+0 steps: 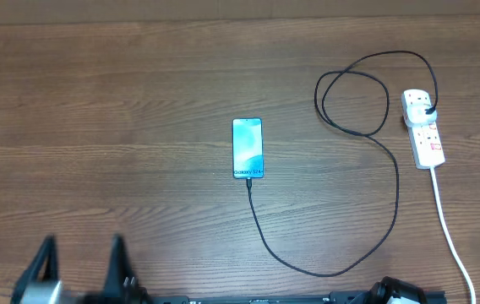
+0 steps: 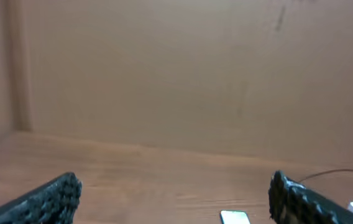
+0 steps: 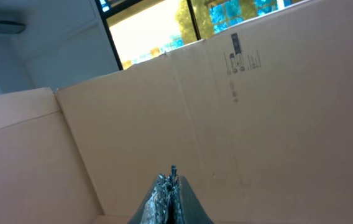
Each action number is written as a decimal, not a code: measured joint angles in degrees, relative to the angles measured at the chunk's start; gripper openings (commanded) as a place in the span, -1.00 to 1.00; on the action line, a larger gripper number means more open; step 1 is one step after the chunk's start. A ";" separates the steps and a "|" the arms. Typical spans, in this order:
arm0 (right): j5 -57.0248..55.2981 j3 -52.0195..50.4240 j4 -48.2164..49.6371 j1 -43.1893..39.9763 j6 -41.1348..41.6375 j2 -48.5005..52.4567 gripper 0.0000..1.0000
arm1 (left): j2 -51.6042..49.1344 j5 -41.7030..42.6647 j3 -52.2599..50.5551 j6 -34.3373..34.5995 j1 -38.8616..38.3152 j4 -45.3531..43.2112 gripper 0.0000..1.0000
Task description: Plug charger to phone and switch on socket
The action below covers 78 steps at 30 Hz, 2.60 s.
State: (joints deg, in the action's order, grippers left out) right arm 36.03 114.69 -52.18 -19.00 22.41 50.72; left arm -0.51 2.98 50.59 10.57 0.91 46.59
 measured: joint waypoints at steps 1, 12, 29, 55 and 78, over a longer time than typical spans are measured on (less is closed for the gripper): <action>-0.02 -0.02 0.07 0.11 -0.02 0.00 -0.92 | -0.07 1.22 -3.45 -0.02 0.00 -4.26 0.99; -3.10 0.00 0.42 1.90 -0.02 -5.09 -0.92 | -0.20 8.02 -34.49 -0.04 0.00 -37.24 0.99; -3.52 -0.04 3.67 1.90 -0.09 -10.95 -0.92 | -0.17 5.33 -49.40 -1.57 0.00 -50.66 0.99; -8.41 -23.21 21.49 5.53 -0.22 -38.01 -0.85 | -0.17 3.58 -50.03 -5.22 0.00 -42.71 0.99; -8.48 -23.50 21.59 5.75 -0.20 -48.02 -0.85 | -0.17 3.58 -50.03 -7.82 0.00 -42.71 1.00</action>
State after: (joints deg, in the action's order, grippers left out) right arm 27.55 91.20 -30.59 -13.26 22.22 2.70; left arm -0.69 6.57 0.56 2.74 0.91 3.88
